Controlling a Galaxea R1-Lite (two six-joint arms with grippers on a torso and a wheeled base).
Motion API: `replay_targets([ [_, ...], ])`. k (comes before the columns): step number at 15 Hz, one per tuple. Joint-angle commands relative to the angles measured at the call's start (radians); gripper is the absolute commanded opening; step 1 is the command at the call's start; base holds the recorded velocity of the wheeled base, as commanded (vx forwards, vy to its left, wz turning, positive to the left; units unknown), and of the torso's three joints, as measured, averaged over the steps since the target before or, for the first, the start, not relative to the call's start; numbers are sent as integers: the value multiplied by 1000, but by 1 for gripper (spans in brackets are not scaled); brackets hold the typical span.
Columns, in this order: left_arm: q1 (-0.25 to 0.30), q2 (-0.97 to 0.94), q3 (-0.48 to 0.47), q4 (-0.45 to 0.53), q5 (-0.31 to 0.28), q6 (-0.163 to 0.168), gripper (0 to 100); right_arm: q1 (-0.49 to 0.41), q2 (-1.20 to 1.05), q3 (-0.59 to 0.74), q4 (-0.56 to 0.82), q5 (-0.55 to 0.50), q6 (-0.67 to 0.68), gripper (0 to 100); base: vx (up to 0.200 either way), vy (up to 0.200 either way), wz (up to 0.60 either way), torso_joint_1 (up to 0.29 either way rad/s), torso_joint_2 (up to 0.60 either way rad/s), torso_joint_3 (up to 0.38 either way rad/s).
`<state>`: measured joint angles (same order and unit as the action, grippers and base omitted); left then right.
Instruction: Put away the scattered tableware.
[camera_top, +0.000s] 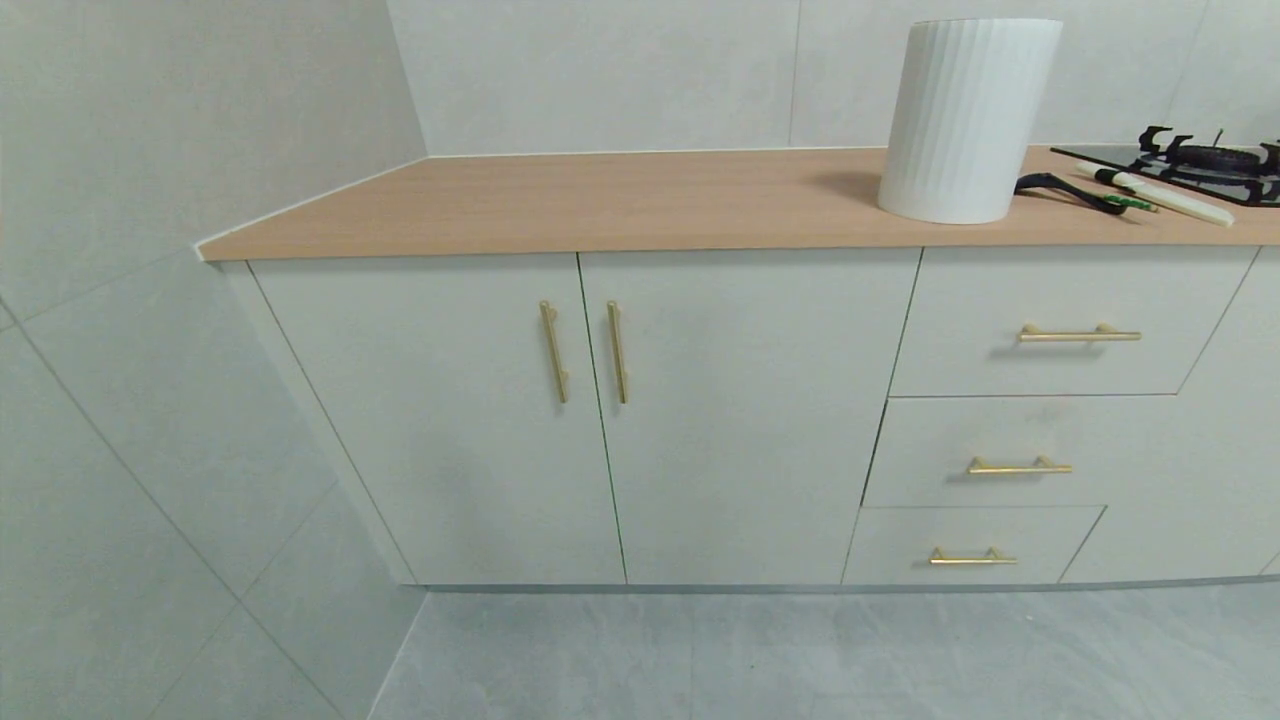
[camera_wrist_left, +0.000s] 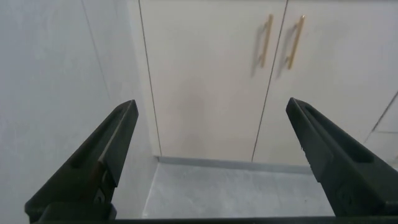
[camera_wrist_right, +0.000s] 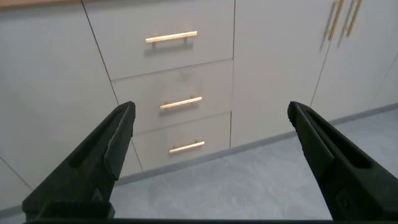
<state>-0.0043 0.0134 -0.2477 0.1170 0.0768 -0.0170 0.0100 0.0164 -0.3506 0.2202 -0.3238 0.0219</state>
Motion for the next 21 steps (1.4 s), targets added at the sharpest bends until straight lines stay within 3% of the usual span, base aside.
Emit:
replay_targets([
  [1,4,-13,85,-13,-6,-1,100,-8,-16,154,-119,19,6,100,0,0,0,0,0,0],
  [4,4,-13,238,-163,-20,2,100,-8,-16,351,-366,195,-4,100,0,0,0,0,0,0],
  [6,4,-13,248,-158,-34,-8,100,-8,-16,351,-344,262,-2,100,0,0,0,0,0,0],
  [7,4,-13,248,-149,-45,-6,100,-8,-16,351,-271,307,-10,100,0,0,0,0,0,0],
  [8,4,-13,248,-148,-63,3,100,-8,-16,346,-205,319,-36,100,0,0,0,0,0,0],
  [11,4,-13,248,-112,-109,43,100,-8,-16,349,-220,321,-39,100,0,0,0,0,0,0],
  [21,4,-13,248,-112,-107,38,100,-7,-16,351,-220,353,-36,100,0,0,0,0,0,0],
])
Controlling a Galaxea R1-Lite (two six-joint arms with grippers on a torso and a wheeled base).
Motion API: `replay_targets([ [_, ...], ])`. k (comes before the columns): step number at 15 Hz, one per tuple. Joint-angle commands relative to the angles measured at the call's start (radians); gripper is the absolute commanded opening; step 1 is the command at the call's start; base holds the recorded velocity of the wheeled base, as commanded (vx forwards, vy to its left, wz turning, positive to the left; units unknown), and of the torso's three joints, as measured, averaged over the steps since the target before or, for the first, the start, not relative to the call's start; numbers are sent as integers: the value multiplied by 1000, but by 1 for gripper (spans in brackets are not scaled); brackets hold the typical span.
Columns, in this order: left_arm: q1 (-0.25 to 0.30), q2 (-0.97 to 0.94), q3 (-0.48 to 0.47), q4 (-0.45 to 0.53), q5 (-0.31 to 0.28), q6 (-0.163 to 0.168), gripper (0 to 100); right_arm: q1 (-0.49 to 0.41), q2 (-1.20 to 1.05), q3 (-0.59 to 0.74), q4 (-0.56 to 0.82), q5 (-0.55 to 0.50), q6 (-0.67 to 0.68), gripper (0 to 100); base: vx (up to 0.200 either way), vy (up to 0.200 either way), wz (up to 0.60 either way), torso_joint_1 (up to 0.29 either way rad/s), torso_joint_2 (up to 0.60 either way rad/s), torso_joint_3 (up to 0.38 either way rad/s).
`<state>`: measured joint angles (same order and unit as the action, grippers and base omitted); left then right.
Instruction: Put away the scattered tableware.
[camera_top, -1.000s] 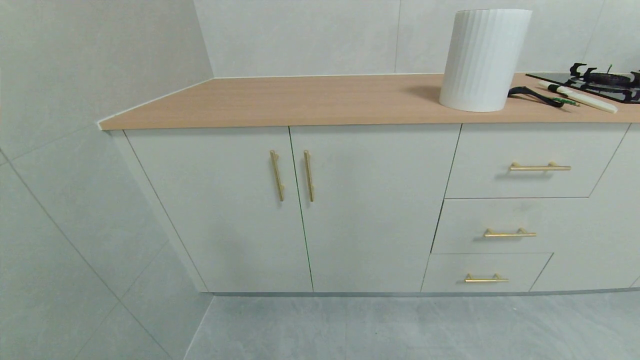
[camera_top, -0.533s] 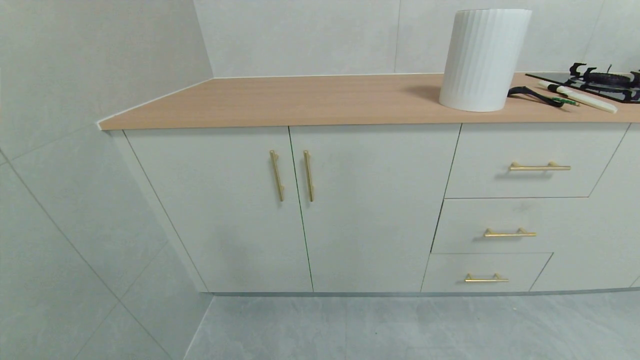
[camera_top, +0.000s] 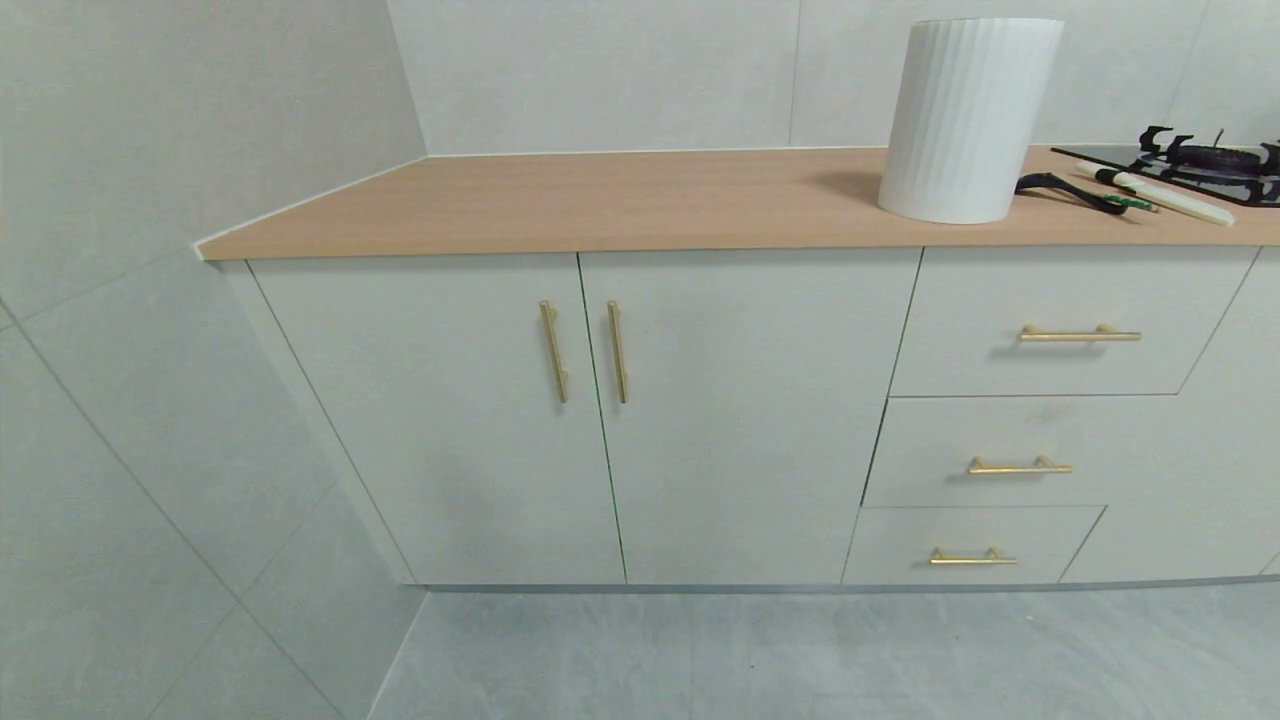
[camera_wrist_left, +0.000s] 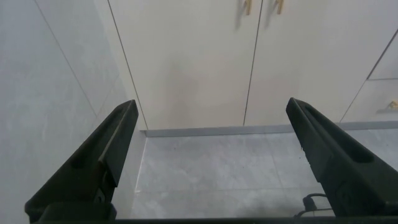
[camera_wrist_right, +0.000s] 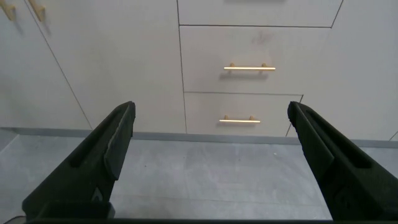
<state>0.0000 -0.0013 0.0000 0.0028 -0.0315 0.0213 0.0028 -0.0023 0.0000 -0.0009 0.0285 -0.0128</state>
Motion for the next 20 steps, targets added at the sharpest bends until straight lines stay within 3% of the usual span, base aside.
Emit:
replay_targets([
  [1,0,1,0,2,1,0,100,0,2,-2,-1,1,4,100,0,0,0,0,0,0],
  [7,0,1,0,0,1,-3,100,0,2,-2,-1,2,8,100,0,0,0,0,0,0],
  [20,0,1,0,0,1,-4,100,0,2,-2,-1,2,11,100,0,-200,0,4,2,1],
])
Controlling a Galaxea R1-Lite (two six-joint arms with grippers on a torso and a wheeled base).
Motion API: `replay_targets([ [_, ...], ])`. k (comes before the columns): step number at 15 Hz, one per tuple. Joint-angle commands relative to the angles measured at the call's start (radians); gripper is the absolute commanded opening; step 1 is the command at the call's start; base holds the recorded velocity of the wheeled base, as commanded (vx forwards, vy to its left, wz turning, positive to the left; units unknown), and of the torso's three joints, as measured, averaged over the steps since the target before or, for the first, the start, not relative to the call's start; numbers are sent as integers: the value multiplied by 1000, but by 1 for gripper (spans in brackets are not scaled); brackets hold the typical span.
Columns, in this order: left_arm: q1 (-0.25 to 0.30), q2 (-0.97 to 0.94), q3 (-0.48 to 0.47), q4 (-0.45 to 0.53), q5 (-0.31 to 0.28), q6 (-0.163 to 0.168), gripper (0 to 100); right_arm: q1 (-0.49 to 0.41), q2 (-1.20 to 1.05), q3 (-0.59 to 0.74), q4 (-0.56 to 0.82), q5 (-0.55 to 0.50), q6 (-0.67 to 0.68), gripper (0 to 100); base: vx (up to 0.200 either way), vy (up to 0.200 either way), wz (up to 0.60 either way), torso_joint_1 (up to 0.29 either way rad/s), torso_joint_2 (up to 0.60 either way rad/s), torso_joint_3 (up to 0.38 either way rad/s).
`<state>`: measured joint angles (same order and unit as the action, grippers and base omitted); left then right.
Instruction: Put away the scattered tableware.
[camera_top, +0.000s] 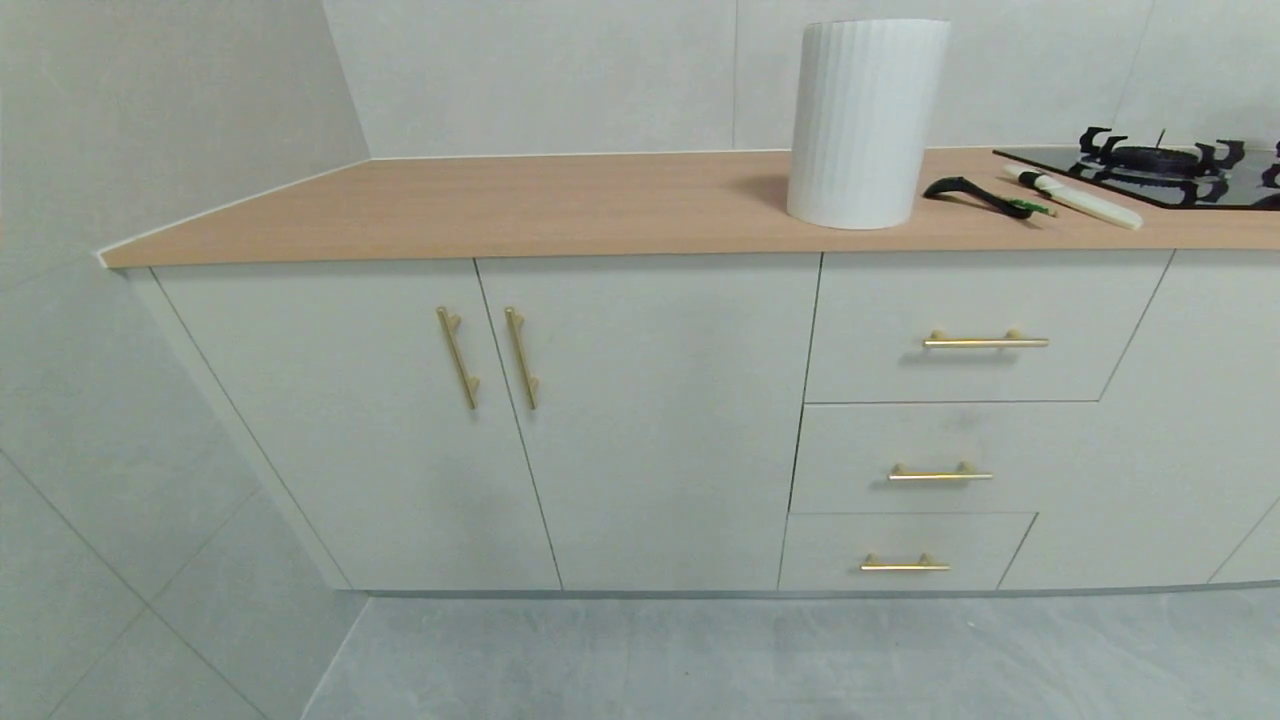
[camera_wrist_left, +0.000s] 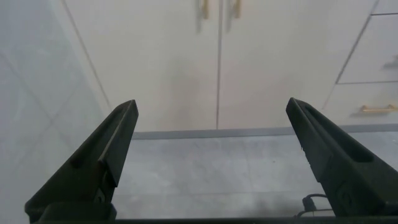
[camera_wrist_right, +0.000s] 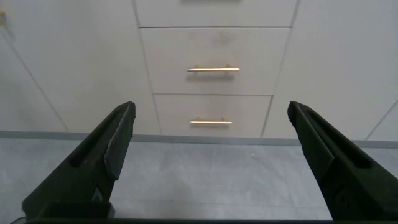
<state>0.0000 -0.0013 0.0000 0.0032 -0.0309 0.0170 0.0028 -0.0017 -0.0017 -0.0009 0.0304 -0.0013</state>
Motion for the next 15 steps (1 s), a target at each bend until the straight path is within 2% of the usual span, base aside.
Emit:
replay_targets([
  [1,0,1,0,0,0,0,100,0,2,0,-1,0,0,100,0,-200,0,2,2,2],
  [5,0,1,0,0,0,1,100,0,2,0,-1,0,0,100,0,-200,0,1,2,0],
  [15,0,1,0,0,0,1,100,0,2,0,-1,0,0,100,0,0,0,0,0,0],
])
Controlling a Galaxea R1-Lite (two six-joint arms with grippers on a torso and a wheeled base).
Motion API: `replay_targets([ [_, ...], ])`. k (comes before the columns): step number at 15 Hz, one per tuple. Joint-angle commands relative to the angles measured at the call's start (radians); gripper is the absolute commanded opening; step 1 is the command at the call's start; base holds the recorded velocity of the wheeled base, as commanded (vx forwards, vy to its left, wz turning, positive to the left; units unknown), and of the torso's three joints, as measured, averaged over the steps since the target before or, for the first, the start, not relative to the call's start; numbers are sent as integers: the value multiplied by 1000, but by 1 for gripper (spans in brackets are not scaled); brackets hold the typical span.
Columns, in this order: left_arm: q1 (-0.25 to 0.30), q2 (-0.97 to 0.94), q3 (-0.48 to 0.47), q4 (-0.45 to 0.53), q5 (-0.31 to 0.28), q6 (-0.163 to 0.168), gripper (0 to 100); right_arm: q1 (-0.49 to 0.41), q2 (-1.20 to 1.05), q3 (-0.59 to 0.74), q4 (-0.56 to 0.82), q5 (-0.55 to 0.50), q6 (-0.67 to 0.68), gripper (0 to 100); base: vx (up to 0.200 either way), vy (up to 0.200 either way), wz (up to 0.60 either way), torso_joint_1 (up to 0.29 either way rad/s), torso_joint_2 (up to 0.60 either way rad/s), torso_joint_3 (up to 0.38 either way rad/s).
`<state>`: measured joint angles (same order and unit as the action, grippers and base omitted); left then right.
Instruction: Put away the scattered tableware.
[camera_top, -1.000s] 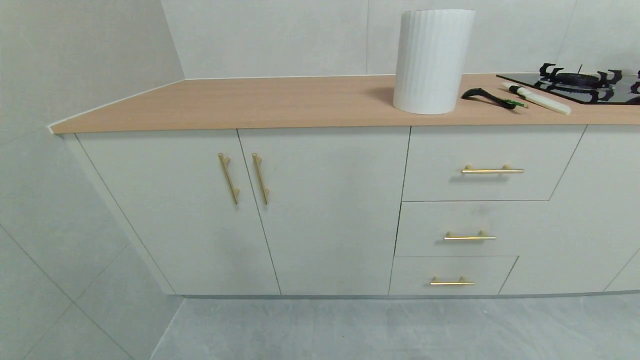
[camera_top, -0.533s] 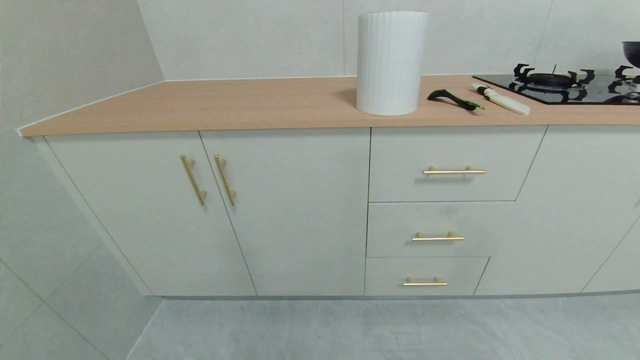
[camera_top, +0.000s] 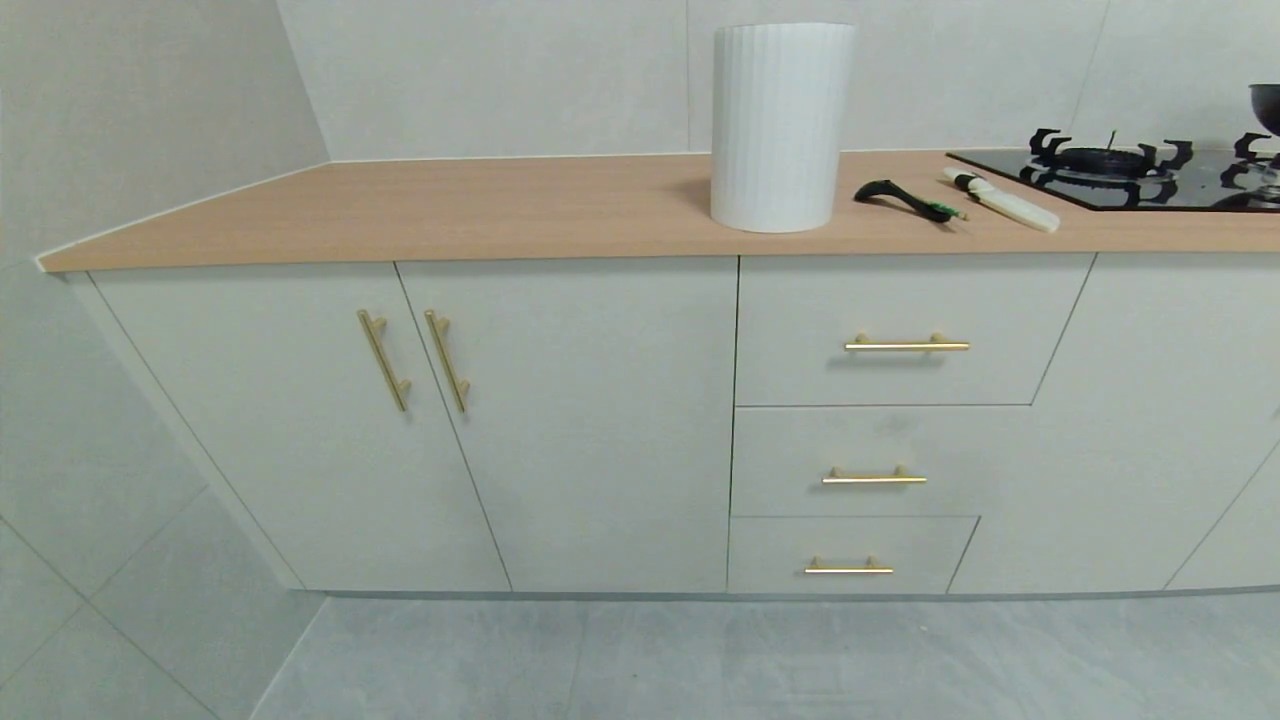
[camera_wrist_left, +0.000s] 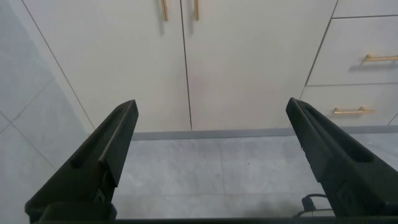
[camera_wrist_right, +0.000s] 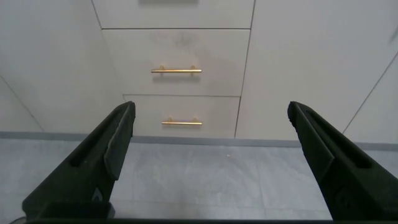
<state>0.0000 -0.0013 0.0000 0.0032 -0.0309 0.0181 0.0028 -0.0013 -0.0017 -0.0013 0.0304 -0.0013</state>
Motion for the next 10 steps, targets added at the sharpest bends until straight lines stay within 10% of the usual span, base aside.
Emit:
replay_targets([
  [1,0,1,0,0,0,0,100,0,1,2,0,0,0,100,0,0,0,0,0,0],
  [10,0,1,0,0,0,0,100,0,1,0,0,0,3,100,200,0,0,1,5,0],
])
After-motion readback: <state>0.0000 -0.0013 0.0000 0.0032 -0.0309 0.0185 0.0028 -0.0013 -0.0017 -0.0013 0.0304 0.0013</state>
